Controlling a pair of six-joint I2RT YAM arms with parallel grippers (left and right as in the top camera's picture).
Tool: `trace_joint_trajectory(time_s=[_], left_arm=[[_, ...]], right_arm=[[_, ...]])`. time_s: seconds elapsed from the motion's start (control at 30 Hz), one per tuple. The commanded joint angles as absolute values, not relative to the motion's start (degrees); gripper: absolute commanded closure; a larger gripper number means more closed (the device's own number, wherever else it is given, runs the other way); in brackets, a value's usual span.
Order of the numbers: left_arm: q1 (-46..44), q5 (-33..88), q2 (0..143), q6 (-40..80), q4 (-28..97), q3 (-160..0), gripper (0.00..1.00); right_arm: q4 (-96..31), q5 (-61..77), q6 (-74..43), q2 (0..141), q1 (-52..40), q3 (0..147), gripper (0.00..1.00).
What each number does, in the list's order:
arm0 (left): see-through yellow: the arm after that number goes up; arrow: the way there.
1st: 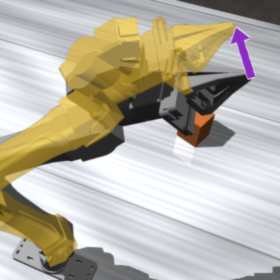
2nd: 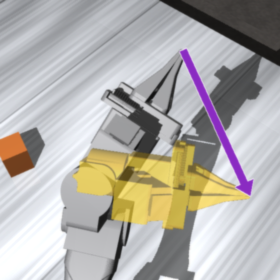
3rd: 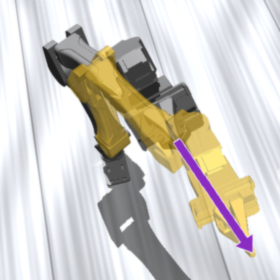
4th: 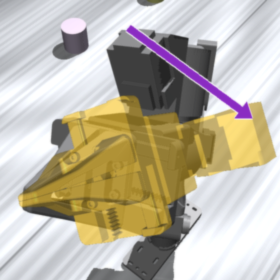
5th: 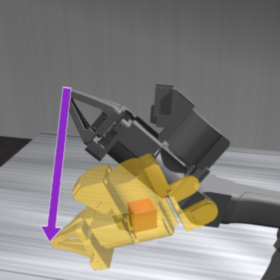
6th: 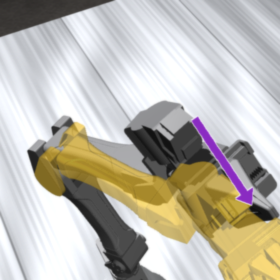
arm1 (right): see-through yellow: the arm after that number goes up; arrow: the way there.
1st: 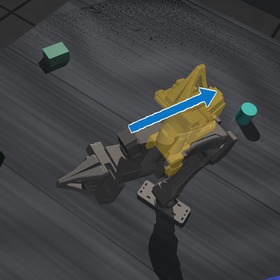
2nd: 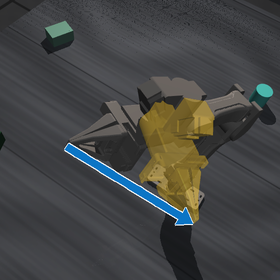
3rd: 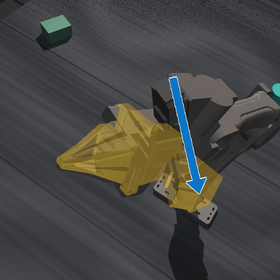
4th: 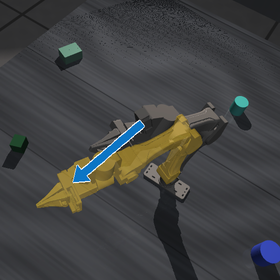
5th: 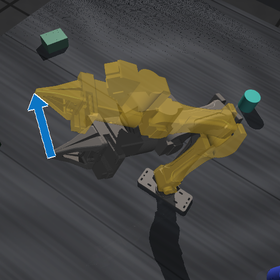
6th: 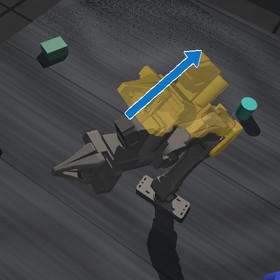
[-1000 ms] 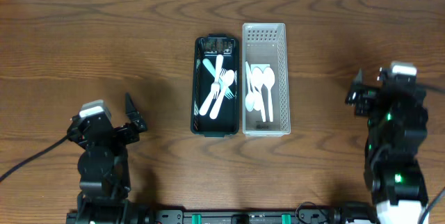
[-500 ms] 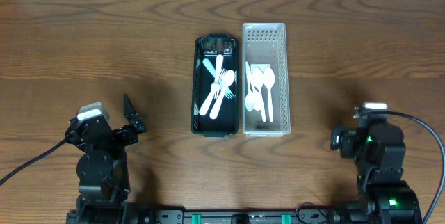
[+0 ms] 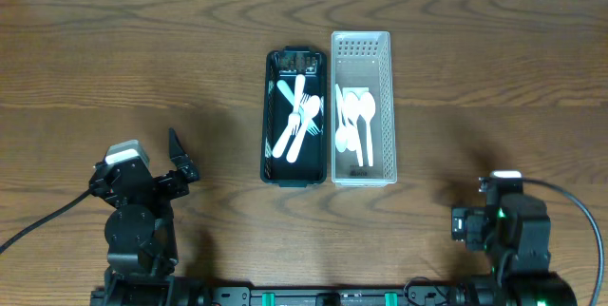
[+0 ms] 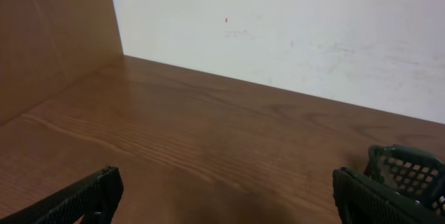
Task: Pack container
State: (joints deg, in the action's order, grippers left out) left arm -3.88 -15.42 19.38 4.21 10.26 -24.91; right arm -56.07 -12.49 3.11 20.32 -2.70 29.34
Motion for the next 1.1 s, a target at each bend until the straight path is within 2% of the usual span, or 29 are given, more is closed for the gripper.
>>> trace_joint_trajectory(time_s=[0.0,0.13,0.27,0.57,0.67,1.07], left_arm=[[-4.1,-16.4,19.0,3.6,10.3,-25.0,0.02],[-4.1,-16.4,19.0,3.6,10.3,-25.0,0.02],[-4.1,-16.4,19.0,3.6,10.3,-25.0,0.02],[-4.1,-16.4,19.0,3.6,10.3,-25.0,0.02],[-4.1,-16.4,19.0,3.6,10.3,-25.0,0.02],[-4.1,-16.4,19.0,3.6,10.3,-25.0,0.02]], right_arm=[[-56.4,-12.6,2.2,13.6,-5.3,29.2,0.01],[-56.5,-13.6,3.4,4.3,-7.8,29.2,0.01],[-53.9,-8.4,3.3,0.4,-9.0,29.0,0.01],[-11.8,-4.4,8.8,0.3,-9.4,11.3,0.01],[-3.6,-4.7,11.9,0.3,-9.4,6.0,0.01],[-5.6,-1.9,14.7,0.3,-7.6,0.9,0.01]])
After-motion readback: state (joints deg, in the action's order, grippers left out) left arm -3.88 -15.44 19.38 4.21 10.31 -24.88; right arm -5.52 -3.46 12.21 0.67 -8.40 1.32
